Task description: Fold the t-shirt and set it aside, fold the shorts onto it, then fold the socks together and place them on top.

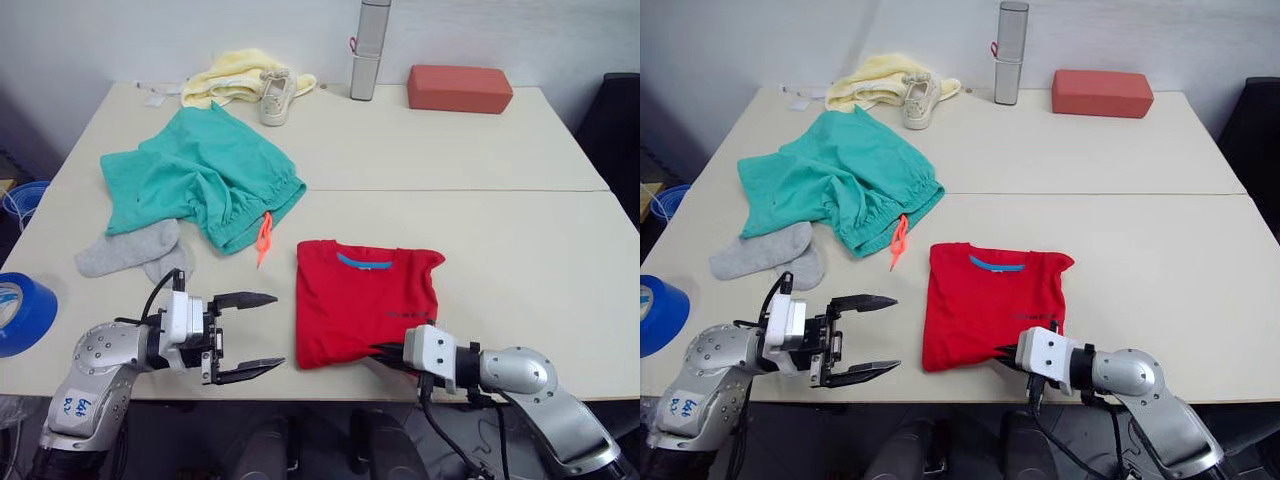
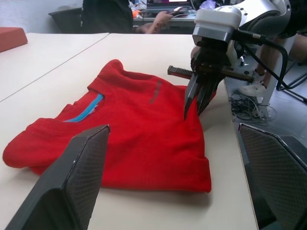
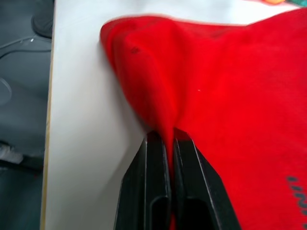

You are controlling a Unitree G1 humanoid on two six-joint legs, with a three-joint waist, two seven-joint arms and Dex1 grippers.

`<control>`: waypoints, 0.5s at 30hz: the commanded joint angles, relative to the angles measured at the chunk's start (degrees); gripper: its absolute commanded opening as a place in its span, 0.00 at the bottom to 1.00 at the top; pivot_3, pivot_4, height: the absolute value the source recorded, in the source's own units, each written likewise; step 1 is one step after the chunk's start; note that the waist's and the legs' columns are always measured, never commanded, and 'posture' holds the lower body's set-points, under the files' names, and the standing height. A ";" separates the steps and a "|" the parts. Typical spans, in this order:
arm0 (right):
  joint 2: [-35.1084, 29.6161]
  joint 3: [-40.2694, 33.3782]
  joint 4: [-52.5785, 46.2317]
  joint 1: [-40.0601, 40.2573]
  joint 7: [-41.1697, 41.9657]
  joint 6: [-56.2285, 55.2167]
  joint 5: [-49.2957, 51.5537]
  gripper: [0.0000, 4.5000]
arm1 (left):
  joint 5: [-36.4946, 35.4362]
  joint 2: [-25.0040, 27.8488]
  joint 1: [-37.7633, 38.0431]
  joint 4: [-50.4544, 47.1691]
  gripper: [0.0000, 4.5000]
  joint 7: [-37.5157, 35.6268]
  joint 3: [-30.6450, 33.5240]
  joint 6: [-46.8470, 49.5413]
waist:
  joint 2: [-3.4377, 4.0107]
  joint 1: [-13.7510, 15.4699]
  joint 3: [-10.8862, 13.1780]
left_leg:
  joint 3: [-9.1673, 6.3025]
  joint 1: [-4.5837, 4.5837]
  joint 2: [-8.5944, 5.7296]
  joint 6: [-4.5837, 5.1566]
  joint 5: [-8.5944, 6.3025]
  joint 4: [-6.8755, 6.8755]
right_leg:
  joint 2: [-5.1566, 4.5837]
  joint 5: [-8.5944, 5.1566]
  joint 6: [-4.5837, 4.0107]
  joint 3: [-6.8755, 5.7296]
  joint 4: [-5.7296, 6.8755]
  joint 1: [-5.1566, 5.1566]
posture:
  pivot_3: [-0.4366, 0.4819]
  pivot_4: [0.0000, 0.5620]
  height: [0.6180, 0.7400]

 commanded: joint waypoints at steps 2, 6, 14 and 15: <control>-0.25 -3.76 -1.41 0.78 2.36 -2.98 5.03 0.38 | -0.01 1.41 0.18 -1.65 1.00 -0.01 0.79 0.06 | 0.00 0.26 0.00 | 0.00 0.00 0.00 -0.01 0.00 0.00 | 0.00 -0.01 -0.01 0.00 -0.01 -0.01 | 0.48 0.27 1.00; -3.29 -9.19 -3.89 2.80 11.29 1.12 19.49 0.67 | -1.78 1.33 -1.01 -1.54 1.00 2.20 1.31 3.19 | 0.00 0.65 0.00 | 0.00 -0.01 0.00 0.01 0.00 0.00 | 0.00 -0.01 -0.01 0.00 -0.02 0.00 | 0.48 0.27 1.00; 0.30 -13.10 8.25 -8.23 11.04 8.37 29.01 0.44 | 3.09 -2.55 -12.17 3.74 0.86 8.57 -6.21 9.93 | -0.09 1.24 -0.06 | -0.26 0.26 0.00 0.32 -0.11 0.06 | 0.01 0.08 -0.08 -0.20 -0.16 0.46 | 0.48 0.27 1.00; 1.26 -11.69 10.69 -9.22 11.84 5.50 25.70 0.37 | 4.33 -3.47 -13.69 5.21 0.80 9.51 -7.55 10.39 | -0.01 1.23 -0.09 | -0.26 0.27 0.00 0.32 -0.11 0.04 | 0.01 0.07 -0.08 -0.21 -0.17 0.47 | 0.48 0.27 1.00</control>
